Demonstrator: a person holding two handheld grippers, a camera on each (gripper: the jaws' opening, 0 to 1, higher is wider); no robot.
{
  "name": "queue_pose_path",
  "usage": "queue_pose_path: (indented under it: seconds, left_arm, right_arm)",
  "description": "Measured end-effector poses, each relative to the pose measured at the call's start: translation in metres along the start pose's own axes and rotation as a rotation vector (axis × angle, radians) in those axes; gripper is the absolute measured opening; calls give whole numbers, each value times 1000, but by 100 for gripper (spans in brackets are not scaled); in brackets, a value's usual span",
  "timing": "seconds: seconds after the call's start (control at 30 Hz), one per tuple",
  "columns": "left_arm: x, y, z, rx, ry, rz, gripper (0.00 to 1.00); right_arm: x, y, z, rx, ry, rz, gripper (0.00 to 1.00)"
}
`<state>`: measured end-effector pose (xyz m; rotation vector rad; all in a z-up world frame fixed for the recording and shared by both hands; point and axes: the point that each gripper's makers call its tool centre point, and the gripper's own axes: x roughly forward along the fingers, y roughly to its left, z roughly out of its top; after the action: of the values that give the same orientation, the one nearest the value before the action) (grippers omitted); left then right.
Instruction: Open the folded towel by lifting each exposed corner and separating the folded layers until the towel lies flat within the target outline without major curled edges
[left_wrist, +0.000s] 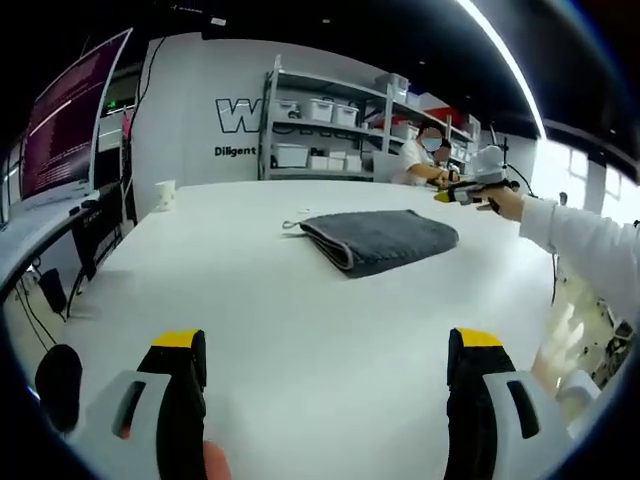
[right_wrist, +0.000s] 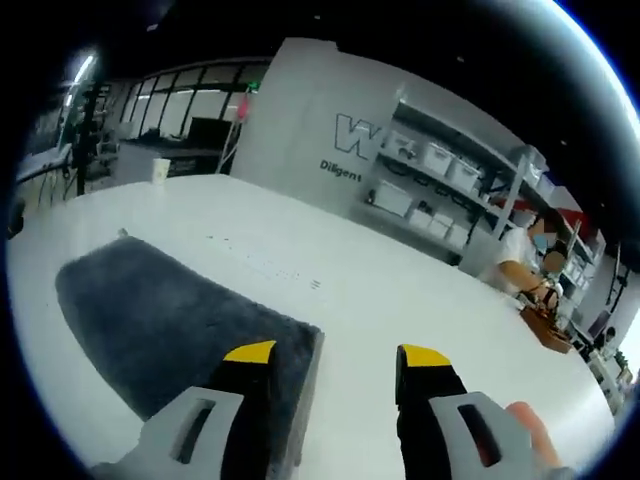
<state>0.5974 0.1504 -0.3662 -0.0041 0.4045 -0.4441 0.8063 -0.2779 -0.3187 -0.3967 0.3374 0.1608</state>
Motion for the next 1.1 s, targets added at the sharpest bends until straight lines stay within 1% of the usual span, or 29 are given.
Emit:
queue_pose_path:
  seconds: [0.1, 0.27, 0.3, 0.33, 0.43, 0.63, 0.77, 0.87, 0.97, 1.03, 1.07, 1.1]
  left_arm:
    - [-4, 0, 2, 2, -8, 5, 100]
    - [-8, -2, 4, 11, -14, 13, 100]
    - [-9, -3, 5, 14, -14, 13, 100]
    - [-10, -4, 6, 15, -14, 12, 100]
    - [-11, -6, 8, 21, -18, 11, 100]
    - [-11, -10, 8, 31, -12, 14, 100]
    - [-13, -13, 11, 41, -9, 21, 100]
    - [-13, -17, 12, 50, -8, 17, 100]
    - [-11, -23, 13, 52, -6, -1, 100]
    - [-10, -26, 13, 53, -6, -12, 100]
    - [-9, -32, 13, 50, -9, -43, 100]
    - [-8, -40, 15, 38, -22, -87, 100]
  right_arm:
    - [-18, 14, 5, 7, -37, 46, 54]
    - [-48, 28, 11, 35, -91, 94, 60]
    - [-57, 35, 12, 27, -103, 125, 62]
    - [-61, 37, 12, 32, -108, 129, 65]
    - [-87, 52, 15, 48, -142, 166, 70]
    - [-130, 71, 20, 71, -205, 210, 78]
    - [-148, 76, 18, 83, -218, 229, 85]
    - [-162, 86, 15, 101, -226, 256, 90]
    - [-171, 93, 11, 103, -213, 270, 94]
    - [-177, 95, 7, 105, -202, 268, 94]
    - [-180, 95, 5, 109, -195, 267, 93]
    - [-182, 95, 3, 122, -188, 269, 92]
